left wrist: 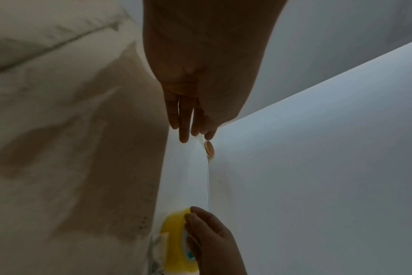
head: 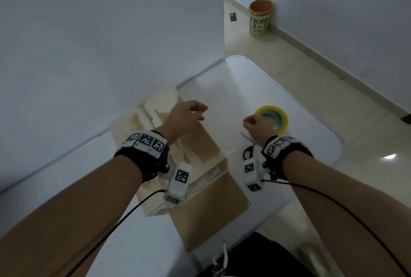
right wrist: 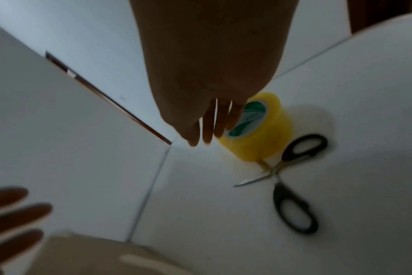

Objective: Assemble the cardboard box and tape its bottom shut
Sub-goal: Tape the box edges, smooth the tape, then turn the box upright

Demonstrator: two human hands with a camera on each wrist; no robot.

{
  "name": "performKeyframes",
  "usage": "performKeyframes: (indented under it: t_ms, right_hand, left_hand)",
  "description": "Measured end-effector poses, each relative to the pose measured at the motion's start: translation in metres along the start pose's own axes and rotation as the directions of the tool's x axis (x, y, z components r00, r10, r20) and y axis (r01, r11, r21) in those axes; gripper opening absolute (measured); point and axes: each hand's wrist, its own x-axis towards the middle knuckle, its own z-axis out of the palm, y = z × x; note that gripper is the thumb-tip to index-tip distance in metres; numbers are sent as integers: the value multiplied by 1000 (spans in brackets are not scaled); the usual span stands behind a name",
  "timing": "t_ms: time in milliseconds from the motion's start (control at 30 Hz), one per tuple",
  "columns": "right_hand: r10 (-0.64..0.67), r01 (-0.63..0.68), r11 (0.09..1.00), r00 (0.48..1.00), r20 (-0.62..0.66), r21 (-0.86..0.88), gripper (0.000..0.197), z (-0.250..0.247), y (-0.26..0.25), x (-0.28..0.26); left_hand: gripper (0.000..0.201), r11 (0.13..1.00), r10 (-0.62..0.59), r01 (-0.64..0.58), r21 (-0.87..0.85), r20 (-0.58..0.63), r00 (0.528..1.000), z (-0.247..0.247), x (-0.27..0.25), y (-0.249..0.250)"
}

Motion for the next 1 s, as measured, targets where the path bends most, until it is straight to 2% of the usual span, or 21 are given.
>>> performKeyframes:
  t_ms: [33,100,167,267,333,400,467,500,533,600,700,800,867,1000]
  right_hand:
    - [29,-44,988,995,99,147,26,6,-3,-11]
    - [106,-251,866,937,332,432,37,15,-6,-37]
    - [117,-374,736,891,438,564,49,20,-2,-58]
    - [97,-402,650,886,454,645,57,29,8,-85]
    - [116,-376,619,912,394,689,56,39,9,-100]
    - [214,-304,613,952,216,729,47,50,9,-114]
    - [348,-258,629,937,31,734,33,58,10,-126]
    - [384,-285,622,923,33,730,26,60,11,-133]
    - [387,-337,596,916,107,729,24,62,10,-140]
    - [308,-459,555,888,340,694,26,66,5,-157]
    - [165,-521,671,799,579,528,28,74,-9,-179]
    - [93,-485,770,728,679,414,32,91,-25,-193]
    - [84,-459,797,728,681,392,32,106,-36,-197]
    - [78,-408,795,803,591,449,29,131,-55,-198]
  left_hand:
    - [23,1000,-3,3,-15,-11,1000,-2,-7,-4]
    - [22,1000,6,-5,14,-19,1000,-5,-23,-13]
    - [18,994,43,-42,103,-9,999,-8,-40,-22]
    - [12,960,111,-116,256,33,993,-10,-67,-32]
    - [11,936,156,-168,310,63,986,-10,-85,-39]
    - [14,919,195,-214,331,91,977,-10,-104,-47]
    - [18,900,217,-247,359,122,969,-11,-124,-55]
    - [20,889,220,-258,378,141,965,-11,-133,-60]
    - [22,879,217,-264,398,160,963,-13,-142,-65]
    - [27,868,201,-256,425,170,965,-19,-159,-76]
    - [31,875,163,-209,437,141,976,-34,-177,-94]
    - [31,830,126,-199,520,173,977,-44,-187,-108]
    - [32,783,116,-218,582,207,971,-46,-189,-114]
    - [30,714,105,-237,659,234,967,-44,-186,-116]
